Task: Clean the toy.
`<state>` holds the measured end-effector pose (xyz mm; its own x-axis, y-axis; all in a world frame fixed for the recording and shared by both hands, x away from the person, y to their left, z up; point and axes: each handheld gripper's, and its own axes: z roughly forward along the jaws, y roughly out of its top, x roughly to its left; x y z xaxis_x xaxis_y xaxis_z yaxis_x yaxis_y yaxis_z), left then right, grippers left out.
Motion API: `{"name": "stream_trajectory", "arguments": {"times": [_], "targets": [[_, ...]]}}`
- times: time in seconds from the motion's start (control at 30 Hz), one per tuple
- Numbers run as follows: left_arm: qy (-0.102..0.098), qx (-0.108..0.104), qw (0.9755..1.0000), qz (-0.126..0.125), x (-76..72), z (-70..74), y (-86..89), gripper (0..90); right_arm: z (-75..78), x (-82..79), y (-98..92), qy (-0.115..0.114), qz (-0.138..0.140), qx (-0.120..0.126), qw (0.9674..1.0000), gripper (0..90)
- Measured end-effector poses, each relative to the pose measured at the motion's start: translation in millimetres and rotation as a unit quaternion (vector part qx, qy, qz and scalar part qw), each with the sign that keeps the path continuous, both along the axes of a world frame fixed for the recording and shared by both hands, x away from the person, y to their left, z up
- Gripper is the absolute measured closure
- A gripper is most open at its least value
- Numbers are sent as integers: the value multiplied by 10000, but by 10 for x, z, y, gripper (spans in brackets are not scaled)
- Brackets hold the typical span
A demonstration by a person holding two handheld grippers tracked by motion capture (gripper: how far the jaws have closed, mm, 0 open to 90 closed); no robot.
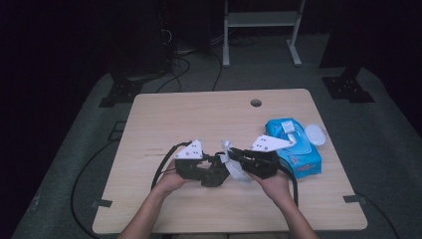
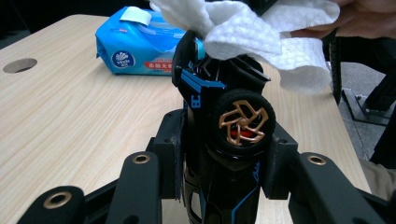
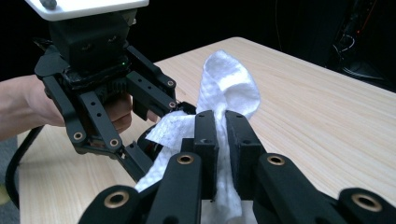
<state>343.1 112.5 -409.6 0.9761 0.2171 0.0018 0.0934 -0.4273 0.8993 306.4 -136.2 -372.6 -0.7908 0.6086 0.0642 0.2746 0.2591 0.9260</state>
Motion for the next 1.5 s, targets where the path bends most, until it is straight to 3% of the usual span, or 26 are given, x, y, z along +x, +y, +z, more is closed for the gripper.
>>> {"name": "stream_trajectory", "arguments": {"times": [0.07, 0.23, 0.33, 0.43, 0.5, 0.6, 0.67, 0.8, 1.0, 1.27, 1.37, 1.5], "targets": [[17, -47, 10000, 24, 1, 3, 13, 583, -30, 2, -33, -8, -47, 30, 10000, 830], [-13, 38, 10000, 11, 11, -7, 21, 583, -192, 1, -130, 251, -221, 201, 9992, 830], [69, -11, 10000, -18, 12, -28, 24, 583, -225, -1, -142, 297, -252, 112, 9992, 829], [1, 35, 10000, -15, 5, -19, 15, 583, -196, -9, -144, 270, -227, 180, 9992, 829], [3, 20, 10000, -19, -1, -14, 6, 583, -113, -35, -101, 126, -94, 317, 9994, 829], [3, -59, 10000, -20, 0, -1, 19, 583, -96, -32, -69, 59, -72, 209, 9997, 829], [8, -82, 10000, 5, 12, 6, 57, 583, -150, 0, -100, 129, -160, 186, 9996, 829], [-18, -3, 10000, 27, 15, -11, 61, 583, -256, 33, -149, 308, -291, -118, 9990, 828], [11, -98, 9999, -34, 6, 7, 42, 583, -129, -9, -121, 102, -116, 115, 9998, 829], [28, -69, 10000, -22, 7, -11, 48, 583, -252, -8, -174, 281, -174, 39, 9994, 828], [-8, -28, 10000, -47, 2, -7, 29, 583, -185, -23, -183, 227, -134, 175, 9995, 828], [3, -156, 9999, -59, 0, 14, 46, 583, -131, -24, -163, 164, -54, 210, 9996, 828]]}}
